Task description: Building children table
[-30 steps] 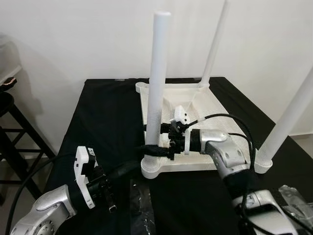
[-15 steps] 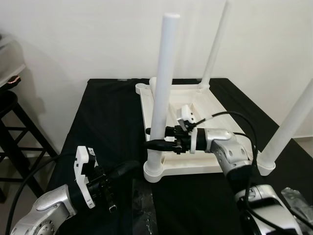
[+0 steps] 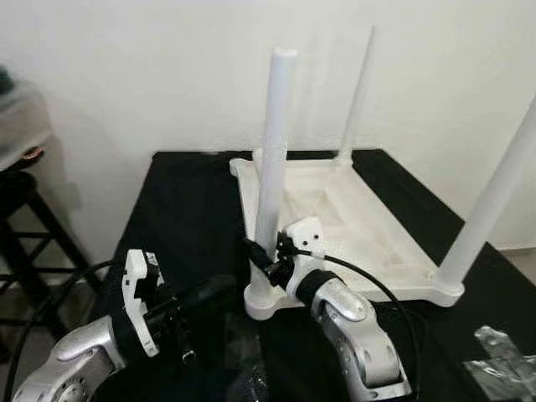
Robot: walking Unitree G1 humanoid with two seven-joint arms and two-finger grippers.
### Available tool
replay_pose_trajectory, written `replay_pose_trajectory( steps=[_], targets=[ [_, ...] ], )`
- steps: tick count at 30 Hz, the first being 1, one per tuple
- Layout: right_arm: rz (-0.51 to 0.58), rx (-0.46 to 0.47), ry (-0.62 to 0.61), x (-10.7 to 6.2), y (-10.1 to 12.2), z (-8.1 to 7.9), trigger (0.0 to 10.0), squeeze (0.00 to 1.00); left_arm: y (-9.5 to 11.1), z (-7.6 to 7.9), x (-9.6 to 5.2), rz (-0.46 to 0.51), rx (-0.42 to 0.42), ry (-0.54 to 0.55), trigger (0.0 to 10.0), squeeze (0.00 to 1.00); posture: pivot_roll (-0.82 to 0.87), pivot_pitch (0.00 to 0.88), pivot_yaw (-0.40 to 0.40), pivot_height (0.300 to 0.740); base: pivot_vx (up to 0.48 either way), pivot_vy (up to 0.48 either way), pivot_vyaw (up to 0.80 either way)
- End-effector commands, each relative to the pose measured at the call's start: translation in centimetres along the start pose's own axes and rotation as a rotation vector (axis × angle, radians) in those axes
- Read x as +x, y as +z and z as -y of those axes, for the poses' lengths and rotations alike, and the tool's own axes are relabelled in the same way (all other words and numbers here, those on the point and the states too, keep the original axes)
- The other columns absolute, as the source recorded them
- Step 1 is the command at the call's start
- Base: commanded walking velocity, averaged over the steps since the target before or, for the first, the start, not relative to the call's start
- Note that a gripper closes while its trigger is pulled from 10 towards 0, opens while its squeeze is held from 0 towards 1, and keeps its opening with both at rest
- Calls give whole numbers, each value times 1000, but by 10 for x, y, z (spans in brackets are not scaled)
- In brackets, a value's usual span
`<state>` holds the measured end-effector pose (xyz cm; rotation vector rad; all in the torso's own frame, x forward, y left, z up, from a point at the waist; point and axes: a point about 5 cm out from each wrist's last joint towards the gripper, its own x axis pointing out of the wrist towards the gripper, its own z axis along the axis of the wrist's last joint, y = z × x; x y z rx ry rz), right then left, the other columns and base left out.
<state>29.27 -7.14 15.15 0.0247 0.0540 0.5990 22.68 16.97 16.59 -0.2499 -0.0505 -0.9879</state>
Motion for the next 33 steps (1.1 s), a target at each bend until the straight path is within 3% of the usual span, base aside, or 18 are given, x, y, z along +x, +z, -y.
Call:
replay_pose_trajectory(
  steps=[1, 4, 5, 6, 7, 11, 14, 15, 17, 19, 20, 21, 22, 31, 32, 33],
  targets=[
    [-164, 37, -33, -7, -33, 4, 0, 0, -1, -2, -1, -14, -8, -4, 10000, 0, 62, 0, -58, 740, 0, 0, 0],
    [-184, 22, -48, -8, -30, -1, 0, 0, -1, -2, -1, -5, -3, 9, 10000, 0, 63, 0, -57, 740, 0, 0, 0],
    [-186, 22, -66, -8, -28, -2, 10000, 0, -1, -2, -1, -3, -2, 12, 10000, 0, 66, 0, -59, 740, 0, 0, 0],
    [-177, 36, -58, -8, -25, -3, 10000, 816, 0, -2, -1, -3, -2, 12, 10000, 0, 65, 0, -56, 740, 0, 0, 0],
    [-162, 48, -43, -7, -20, -2, 10000, 1000, -1, -2, -1, -4, -3, 10, 10000, 0, 65, 0, -56, 740, 0, 0, 0],
    [-137, 55, 4, -4, -13, 0, 10000, 1000, -1, -2, 0, -5, -6, 6, 10000, 0, 65, 0, -56, 740, 0, 0, 0],
    [-36, 32, 255, 3, 12, 8, 10000, 1000, -1, -2, 1, -5, -8, 2, 10000, 0, 74, 0, -59, 740, 0, 0, 0],
    [-36, 32, 255, 3, 12, 8, 10000, 1000, -1, -2, 1, -5, -8, 2, 10000, 0, 74, 0, -59, 740, 0, 0, 0],
    [-4, -41, 444, 2, 24, 10, 10000, 1000, -2, -2, 2, -4, -7, 3, 10000, 0, 79, 0, -62, 740, 0, 0, 0],
    [-2, -71, 512, 0, 27, 10, 10000, 1000, -2, -2, 2, -4, -6, 4, 10000, 0, 79, 0, -62, 740, 0, 0, 0],
    [-4, -104, 594, -1, 32, 12, 10000, 620, -2, -2, 2, -4, -6, 5, 10000, 0, 82, 0, -65, 740, 0, 0, 0],
    [-4, -104, 594, -1, 32, 12, 10000, 620, -2, -2, 2, -4, -6, 5, 10000, 0, 82, 0, -65, 740, 0, 0, 0],
    [-18, -146, 712, 4, 40, 21, 10000, 0, -3, -2, 3, -3, -5, 7, 10000, 0, 91, 0, -69, 740, 0, 0, 0],
    [-56, -152, 873, 18, 50, 39, 10000, 0, -5, -2, 5, -3, -7, 7, 10000, 0, 102, 0, -71, 740, 0, 0, 0],
    [-58, -145, 880, 19, 50, 40, 0, 0, -5, -2, 5, -3, -7, 7, 10000, 0, 103, 0, -72, 740, 0, 0, 0],
    [-58, -145, 880, 19, 50, 40, 0, 0, -5, -2, 5, -3, -7, 7, 10000, 0, 103, 0, -72, 740, 0, 0, 0]
  ],
)
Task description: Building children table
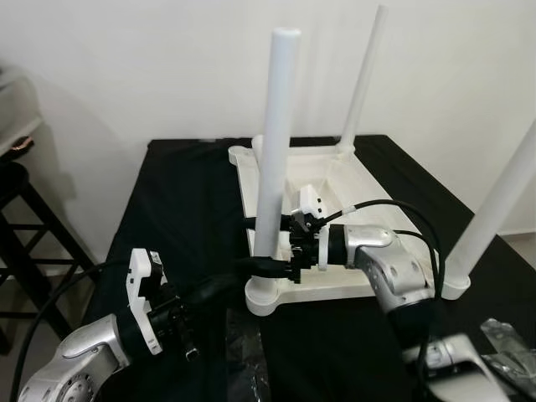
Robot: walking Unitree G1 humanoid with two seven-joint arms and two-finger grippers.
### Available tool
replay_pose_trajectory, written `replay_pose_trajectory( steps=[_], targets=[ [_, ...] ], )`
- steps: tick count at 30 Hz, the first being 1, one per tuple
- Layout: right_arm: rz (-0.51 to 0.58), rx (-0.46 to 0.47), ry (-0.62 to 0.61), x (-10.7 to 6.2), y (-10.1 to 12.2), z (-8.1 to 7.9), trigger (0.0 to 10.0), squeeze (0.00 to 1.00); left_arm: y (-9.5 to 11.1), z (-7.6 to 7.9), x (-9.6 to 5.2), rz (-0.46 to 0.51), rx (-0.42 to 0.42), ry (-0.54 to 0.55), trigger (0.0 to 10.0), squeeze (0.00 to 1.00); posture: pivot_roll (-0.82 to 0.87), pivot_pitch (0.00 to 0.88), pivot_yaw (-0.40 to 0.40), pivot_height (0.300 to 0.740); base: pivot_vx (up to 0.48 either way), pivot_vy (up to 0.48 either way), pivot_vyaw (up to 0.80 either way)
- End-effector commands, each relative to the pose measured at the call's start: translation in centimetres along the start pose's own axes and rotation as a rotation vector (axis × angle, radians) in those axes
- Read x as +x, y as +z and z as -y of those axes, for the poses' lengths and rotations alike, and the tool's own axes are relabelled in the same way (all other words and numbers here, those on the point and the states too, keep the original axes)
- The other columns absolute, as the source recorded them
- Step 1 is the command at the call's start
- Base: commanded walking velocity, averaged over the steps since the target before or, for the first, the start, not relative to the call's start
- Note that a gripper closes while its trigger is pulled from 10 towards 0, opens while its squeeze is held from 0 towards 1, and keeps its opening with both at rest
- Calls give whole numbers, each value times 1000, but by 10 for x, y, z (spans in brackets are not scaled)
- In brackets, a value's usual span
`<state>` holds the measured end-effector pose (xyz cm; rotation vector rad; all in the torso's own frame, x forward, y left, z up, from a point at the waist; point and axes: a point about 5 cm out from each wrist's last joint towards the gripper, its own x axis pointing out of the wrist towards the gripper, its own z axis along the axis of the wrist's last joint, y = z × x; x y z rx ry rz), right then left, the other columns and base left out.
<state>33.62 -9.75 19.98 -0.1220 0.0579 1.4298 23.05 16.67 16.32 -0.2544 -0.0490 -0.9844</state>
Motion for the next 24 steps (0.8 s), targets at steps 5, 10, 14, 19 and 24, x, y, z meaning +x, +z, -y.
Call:
replay_pose_trajectory(
  steps=[5, 10, 14, 19, 24],
  targets=[
    [9, 20, 72, 1, -5, 4, 0, 0, -2, 1, 0, -3, -4, 2, 10000, 0, 103, 0, -74, 740, 0, 0, 0],
    [14, 18, 53, -4, -12, 3, 0, 0, -3, 1, 0, -3, -6, 1, 10000, 0, 99, 0, -70, 740, 0, 0, 0],
    [0, -5, -105, -8, -20, 2, 0, 0, -2, 2, -1, -5, -7, -2, 10000, 0, 99, 0, -67, 740, 0, 0, 0],
    [-12, 97, -513, 0, -42, -9, 0, 0, 0, 3, -4, -6, -6, -2, 10000, 0, 112, 0, -77, 740, 0, 0, 0],
    [-51, 348, -955, 7, -78, -42, 0, 0, 2, 3, -8, -10, -4, 2, 10000, 0, 90, 0, -53, 740, 0, 0, 0]
  ],
)
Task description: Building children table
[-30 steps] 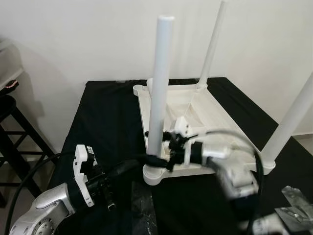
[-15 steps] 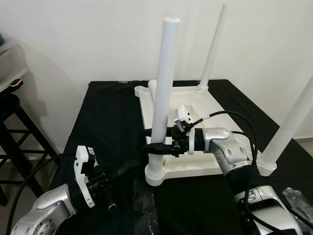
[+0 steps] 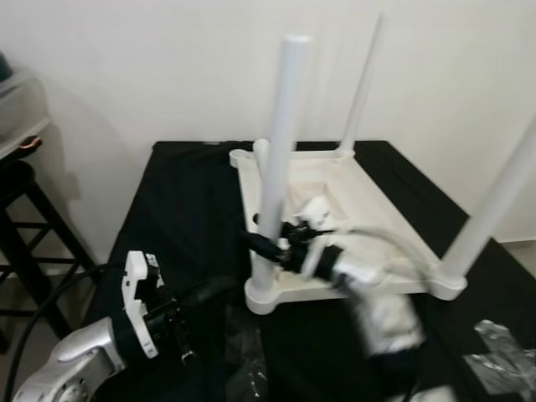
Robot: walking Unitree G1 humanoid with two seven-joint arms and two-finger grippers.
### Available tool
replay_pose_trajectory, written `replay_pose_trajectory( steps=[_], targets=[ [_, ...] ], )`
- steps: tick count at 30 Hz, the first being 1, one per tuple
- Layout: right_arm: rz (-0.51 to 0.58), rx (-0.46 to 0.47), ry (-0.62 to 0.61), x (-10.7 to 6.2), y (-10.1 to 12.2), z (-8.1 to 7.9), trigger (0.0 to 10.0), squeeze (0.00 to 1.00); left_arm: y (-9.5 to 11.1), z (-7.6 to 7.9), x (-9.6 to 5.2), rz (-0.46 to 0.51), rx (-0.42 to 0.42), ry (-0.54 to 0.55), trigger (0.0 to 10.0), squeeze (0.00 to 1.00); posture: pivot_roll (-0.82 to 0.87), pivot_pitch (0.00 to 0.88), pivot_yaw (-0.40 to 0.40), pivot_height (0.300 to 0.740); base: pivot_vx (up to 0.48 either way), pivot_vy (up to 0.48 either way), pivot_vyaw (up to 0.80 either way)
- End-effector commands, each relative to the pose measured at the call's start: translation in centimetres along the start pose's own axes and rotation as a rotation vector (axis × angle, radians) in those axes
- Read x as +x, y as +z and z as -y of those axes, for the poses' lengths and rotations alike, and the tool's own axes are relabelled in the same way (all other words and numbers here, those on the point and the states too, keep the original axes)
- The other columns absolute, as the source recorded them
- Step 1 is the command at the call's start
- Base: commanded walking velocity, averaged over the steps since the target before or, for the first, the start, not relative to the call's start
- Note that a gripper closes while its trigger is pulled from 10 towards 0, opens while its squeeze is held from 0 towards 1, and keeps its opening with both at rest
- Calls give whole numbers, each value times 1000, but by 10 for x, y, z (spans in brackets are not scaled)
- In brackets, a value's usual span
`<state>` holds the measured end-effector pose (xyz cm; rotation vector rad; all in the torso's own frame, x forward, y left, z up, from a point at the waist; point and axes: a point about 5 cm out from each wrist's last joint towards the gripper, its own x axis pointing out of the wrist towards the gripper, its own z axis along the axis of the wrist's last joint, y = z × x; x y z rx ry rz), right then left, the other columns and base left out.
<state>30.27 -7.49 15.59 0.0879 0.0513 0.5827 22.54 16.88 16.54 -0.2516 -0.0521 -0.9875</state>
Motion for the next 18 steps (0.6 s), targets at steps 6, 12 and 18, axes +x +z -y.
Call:
replay_pose_trajectory(
  steps=[6, 12, 18],
  targets=[
    [-164, -43, -138, -12, -27, 20, 0, 0, -1, -1, -3, -29, -13, -9, 10000, 0, 105, 0, -66, 740, 0, 0, 0],
    [-202, -43, -195, -19, -27, 5, 8235, 0, 0, -1, -5, -19, -4, 11, 10000, 0, 104, 0, -61, 740, 0, 0, 0],
    [-92, 19, -16, -12, -4, 0, 10000, 1000, 0, -1, -4, -25, -11, 1, 10000, 0, 105, 0, -56, 740, 0, 0, 0]
  ],
)
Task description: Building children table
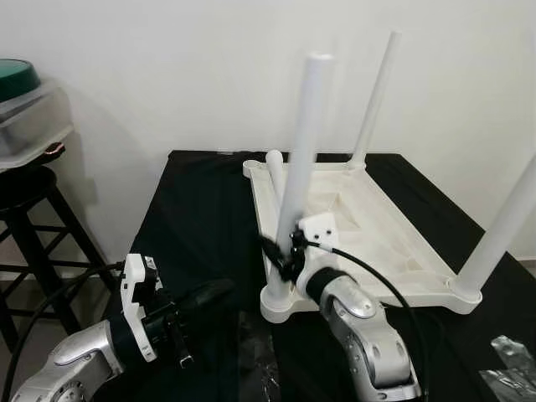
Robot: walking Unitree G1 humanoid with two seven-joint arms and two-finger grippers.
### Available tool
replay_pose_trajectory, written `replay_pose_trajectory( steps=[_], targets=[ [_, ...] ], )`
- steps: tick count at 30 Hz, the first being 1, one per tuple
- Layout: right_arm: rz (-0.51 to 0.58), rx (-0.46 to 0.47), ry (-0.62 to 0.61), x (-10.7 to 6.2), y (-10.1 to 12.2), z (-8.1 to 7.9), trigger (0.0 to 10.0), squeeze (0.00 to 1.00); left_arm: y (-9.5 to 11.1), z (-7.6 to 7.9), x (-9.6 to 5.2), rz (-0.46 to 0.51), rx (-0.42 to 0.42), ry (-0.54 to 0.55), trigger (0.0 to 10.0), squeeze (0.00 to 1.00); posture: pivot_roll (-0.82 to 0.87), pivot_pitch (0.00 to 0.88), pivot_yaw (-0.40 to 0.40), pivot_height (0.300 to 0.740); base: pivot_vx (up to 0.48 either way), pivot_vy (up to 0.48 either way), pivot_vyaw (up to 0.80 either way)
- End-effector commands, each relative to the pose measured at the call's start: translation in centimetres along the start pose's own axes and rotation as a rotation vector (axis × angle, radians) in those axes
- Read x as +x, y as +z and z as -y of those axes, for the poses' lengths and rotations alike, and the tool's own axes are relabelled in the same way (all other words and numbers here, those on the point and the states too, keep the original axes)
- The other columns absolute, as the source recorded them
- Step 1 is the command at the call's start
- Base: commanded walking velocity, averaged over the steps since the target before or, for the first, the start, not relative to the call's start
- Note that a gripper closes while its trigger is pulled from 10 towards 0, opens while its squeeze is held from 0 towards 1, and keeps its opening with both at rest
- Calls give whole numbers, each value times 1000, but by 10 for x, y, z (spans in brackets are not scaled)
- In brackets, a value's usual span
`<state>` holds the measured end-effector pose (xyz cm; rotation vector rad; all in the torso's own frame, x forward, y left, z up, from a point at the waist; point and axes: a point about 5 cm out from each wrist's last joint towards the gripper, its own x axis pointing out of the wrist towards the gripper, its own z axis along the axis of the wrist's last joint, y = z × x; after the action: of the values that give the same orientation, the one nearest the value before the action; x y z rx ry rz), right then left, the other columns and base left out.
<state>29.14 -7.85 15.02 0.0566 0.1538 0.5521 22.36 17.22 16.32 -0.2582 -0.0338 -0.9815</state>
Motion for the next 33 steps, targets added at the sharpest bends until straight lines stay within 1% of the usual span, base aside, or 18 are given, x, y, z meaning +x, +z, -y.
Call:
replay_pose_trajectory(
  steps=[1, 2, 4, 5, 6, 7, 8, 9, 11, 13, 16, 17, 18, 19, 20, 25, 31, 33],
  targets=[
    [88, 10, 191, 0, 18, -1, 10000, 1000, 1, -1, 1, -14, 3, -6, 10000, 0, 109, 0, -58, 740, 0, 0, 0],
    [116, -7, 259, -1, 24, -3, 10000, 1000, 1, -1, 1, -14, 3, -6, 10000, 0, 109, 0, -58, 740, 0, 0, 0],
    [126, -21, 289, -2, 27, -3, 10000, 1000, 1, -1, 1, -13, 4, -6, 10000, 0, 109, 0, -58, 740, 0, 0, 0],
    [122, -66, 357, -4, 29, 0, 10000, 1000, 1, -1, 2, -12, 5, -5, 10000, 0, 107, 0, -58, 740, 0, 0, 0],
    [106, -107, 403, -6, 29, 4, 10000, 831, 1, -1, 2, -11, 6, -4, 10000, 0, 111, 0, -61, 740, 0, 0, 0],
    [106, -107, 403, -6, 29, 4, 10000, 831, 1, -1, 2, -11, 6, -4, 10000, 0, 111, 0, -61, 740, 0, 0, 0],
    [62, -153, 499, -9, 28, 20, 10000, 0, 1, -1, 4, -9, 7, -3, 10000, 0, 118, 0, -65, 740, 0, 0, 0],
    [62, -153, 499, -9, 28, 20, 10000, 0, 1, -1, 4, -9, 7, -3, 10000, 0, 118, 0, -65, 740, 0, 0, 0],
    [41, -174, 554, -9, 29, 32, 10000, 0, 0, 0, 5, -7, 7, -3, 10000, 0, 121, 0, -67, 740, 0, 0, 0],
    [37, -201, 585, -7, 32, 41, 10000, 0, 0, 0, 5, -6, 7, -3, 10000, 0, 122, 0, -68, 740, 0, 0, 0],
    [44, -215, 592, -2, 37, 48, 10000, 0, 0, 0, 5, -5, 7, -3, 10000, 0, 125, 0, -67, 740, 0, 0, 0],
    [52, -216, 609, 1, 41, 52, 6000, 0, 0, 0, 5, -5, 7, -3, 10000, 0, 128, 0, -67, 740, 0, 0, 0],
    [52, -216, 609, 1, 41, 52, 6000, 0, 0, 0, 5, -5, 7, -3, 10000, 0, 128, 0, -67, 740, 0, 0, 0],
    [57, -221, 621, 3, 44, 55, 4510, 0, 0, 0, 6, -5, 6, -3, 10000, 0, 129, 0, -68, 740, 0, 0, 0],
    [62, -218, 642, 5, 48, 56, 0, 0, 0, 0, 5, -6, 6, -3, 10000, 0, 130, 0, -69, 740, 0, 0, 0],
    [49, -211, 726, 7, 49, 57, 0, 0, 0, 0, 6, -6, 6, -4, 10000, 0, 126, 0, -72, 740, 0, 0, 0],
    [50, -209, 759, 9, 44, 62, 0, 0, 0, 1, 6, -5, 5, -5, 10000, 0, 122, 0, -69, 740, 0, 0, 0],
    [58, -197, 749, 5, 40, 62, 0, 0, 0, 1, 6, -3, 4, -5, 10000, 0, 114, 0, -70, 740, 0, 0, 0]
  ],
)
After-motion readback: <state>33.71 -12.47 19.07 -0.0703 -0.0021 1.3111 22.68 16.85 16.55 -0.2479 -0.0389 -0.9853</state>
